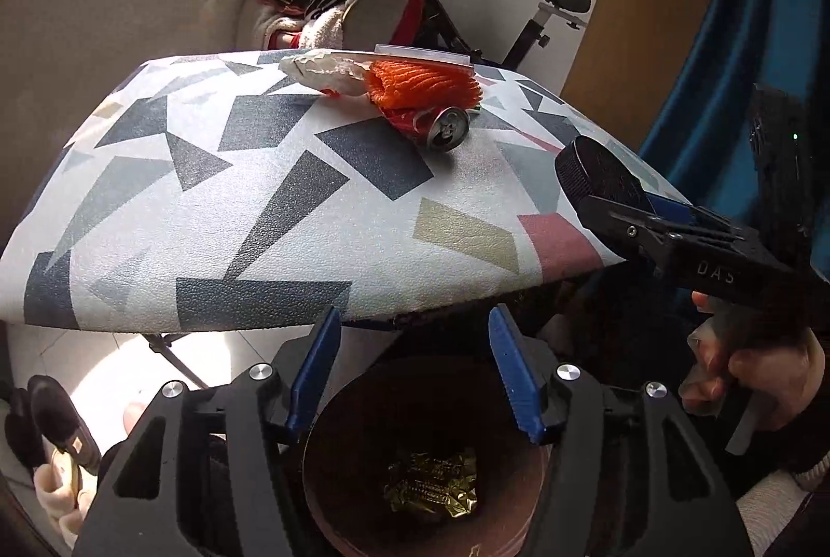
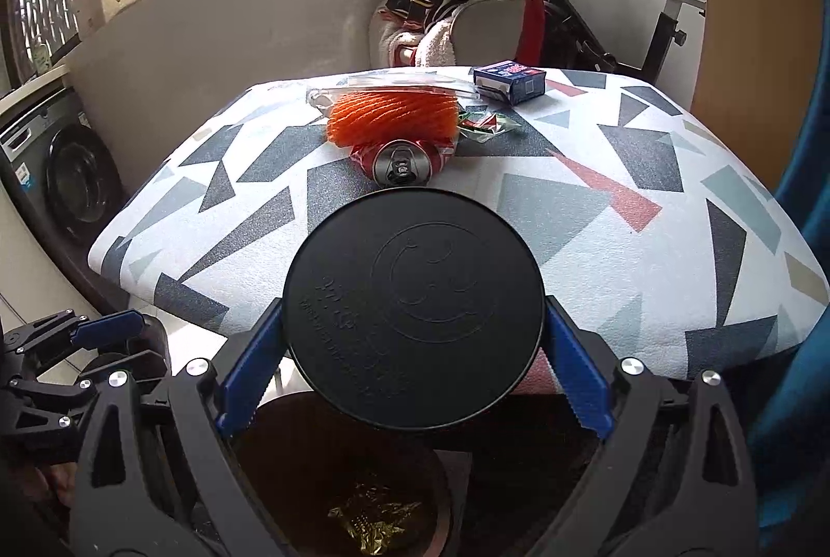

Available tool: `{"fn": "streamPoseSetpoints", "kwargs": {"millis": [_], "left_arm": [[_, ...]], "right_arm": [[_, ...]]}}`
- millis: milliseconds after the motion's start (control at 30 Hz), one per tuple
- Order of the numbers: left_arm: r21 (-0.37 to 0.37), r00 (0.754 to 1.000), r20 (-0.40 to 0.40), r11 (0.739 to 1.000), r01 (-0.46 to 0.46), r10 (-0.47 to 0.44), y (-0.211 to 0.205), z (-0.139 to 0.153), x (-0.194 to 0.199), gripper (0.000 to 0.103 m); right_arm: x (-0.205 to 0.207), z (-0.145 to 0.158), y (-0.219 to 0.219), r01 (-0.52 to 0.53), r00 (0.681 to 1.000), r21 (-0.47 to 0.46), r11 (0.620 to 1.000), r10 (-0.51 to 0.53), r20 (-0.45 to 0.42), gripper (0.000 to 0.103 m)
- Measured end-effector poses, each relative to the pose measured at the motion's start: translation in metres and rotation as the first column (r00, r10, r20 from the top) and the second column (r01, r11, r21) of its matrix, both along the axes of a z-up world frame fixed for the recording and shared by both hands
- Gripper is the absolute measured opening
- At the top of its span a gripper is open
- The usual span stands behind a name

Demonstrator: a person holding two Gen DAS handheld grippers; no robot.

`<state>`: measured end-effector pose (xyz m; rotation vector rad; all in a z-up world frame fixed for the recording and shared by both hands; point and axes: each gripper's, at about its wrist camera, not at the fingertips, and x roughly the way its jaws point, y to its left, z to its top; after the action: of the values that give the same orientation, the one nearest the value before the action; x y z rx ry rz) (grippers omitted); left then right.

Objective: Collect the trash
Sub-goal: 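Carry the black disc over the bin and open the right gripper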

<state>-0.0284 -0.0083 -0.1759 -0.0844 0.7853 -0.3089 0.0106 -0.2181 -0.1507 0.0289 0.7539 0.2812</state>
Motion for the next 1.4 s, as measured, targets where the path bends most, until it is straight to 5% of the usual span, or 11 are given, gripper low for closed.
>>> {"fn": "streamPoseSetpoints", "kwargs": {"millis": [633, 1067, 1400], "left_arm": [[0.019, 0.974, 0.131, 0.982, -0.187, 0.183, 0.05, 0.034, -0.007, 0.09], [0.016, 0.961, 0.11, 0.966, -0.257, 0.254, 0.071, 0.031, -0.007, 0.094], [0.019, 0.96, 0.096, 0.964, -0.265, 0.262, 0.072, 0.028, -0.006, 0.094]], "right_arm": [[-0.034, -0.053, 0.069, -0.26, 0.958, -0.112, 0.959, 0.241, -0.157, 0.092], [-0.036, -0.075, 0.089, -0.34, 0.92, -0.163, 0.926, 0.292, -0.261, 0.092], [-0.033, -0.077, 0.087, -0.32, 0.924, -0.171, 0.932, 0.267, -0.273, 0.097]]}}
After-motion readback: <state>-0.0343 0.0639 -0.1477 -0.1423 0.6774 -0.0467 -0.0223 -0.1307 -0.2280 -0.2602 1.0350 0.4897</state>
